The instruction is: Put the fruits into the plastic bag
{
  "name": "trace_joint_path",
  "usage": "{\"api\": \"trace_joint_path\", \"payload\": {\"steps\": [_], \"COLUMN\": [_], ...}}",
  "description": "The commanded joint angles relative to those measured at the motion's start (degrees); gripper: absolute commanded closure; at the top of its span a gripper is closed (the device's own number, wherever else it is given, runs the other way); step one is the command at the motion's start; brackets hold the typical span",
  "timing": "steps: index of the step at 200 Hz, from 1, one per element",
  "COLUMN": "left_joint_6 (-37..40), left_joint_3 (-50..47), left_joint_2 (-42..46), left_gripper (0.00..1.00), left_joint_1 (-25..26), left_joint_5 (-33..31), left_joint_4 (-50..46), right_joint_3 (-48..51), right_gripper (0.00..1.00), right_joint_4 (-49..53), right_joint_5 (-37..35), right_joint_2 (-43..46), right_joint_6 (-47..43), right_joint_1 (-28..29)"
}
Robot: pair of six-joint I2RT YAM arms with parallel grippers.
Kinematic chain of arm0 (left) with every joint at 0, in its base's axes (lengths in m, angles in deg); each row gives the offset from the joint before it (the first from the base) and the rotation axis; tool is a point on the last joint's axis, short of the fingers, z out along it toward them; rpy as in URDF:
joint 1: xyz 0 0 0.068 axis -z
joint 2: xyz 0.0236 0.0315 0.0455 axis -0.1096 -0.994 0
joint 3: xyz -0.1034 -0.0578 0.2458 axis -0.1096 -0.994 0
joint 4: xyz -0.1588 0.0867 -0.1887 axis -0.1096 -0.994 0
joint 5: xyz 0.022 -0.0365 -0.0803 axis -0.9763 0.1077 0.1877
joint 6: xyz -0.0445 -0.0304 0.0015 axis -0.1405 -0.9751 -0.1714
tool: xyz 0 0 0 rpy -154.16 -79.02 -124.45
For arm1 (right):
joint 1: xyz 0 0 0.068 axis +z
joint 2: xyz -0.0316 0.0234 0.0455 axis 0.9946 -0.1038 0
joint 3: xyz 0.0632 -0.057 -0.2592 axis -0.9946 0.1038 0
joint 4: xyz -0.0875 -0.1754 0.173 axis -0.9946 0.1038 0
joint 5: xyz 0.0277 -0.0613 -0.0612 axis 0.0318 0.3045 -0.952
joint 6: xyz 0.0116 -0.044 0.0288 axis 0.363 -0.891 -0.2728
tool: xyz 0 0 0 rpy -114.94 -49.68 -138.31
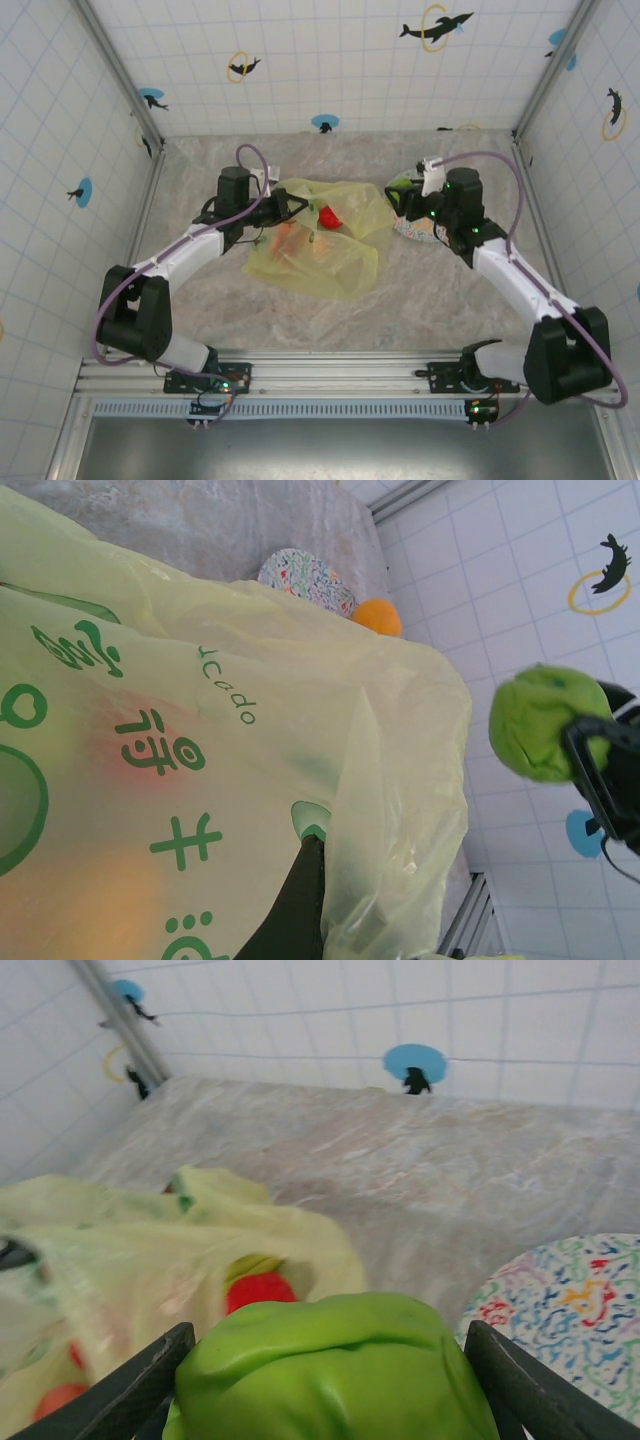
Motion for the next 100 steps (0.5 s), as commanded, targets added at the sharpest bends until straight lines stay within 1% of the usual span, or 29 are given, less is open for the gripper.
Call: {"api": "trace_joint_path", "payload": {"steps": [1,49,76,100], "left_joint_6": [-0.49,-0.71,-0.75,-0.79], "left_joint_3": [0.15,0.17,0.16,0.09], "left_joint_2": [-0.06,-0.15,-0.07,-0.15], "left_gripper": [1.00,1.00,1.00,1.00], "left_joint_1": [0.07,0.06,0.12,0.03], "left_joint_5": [0.40,0.61,0.71,0.84], "left_joint_4": [0.35,0.53,0.60,0.62], "right_joint_3": [5.29,14.04,16.20,17.50], "right_gripper": [0.45,0.45,0.45,0.45], "right_joint_4": [-3.08,-1.87,-1.61,-1.71], "right_joint_5": [5.64,8.62,10.13,9.77], "right_joint_2": [5.65,13.30,13.57,11.88], "right_joint_6": [-1.89,-3.35,-4.02,-5.20], "right_joint_1": [1.15,1.98,2.97,4.04]}}
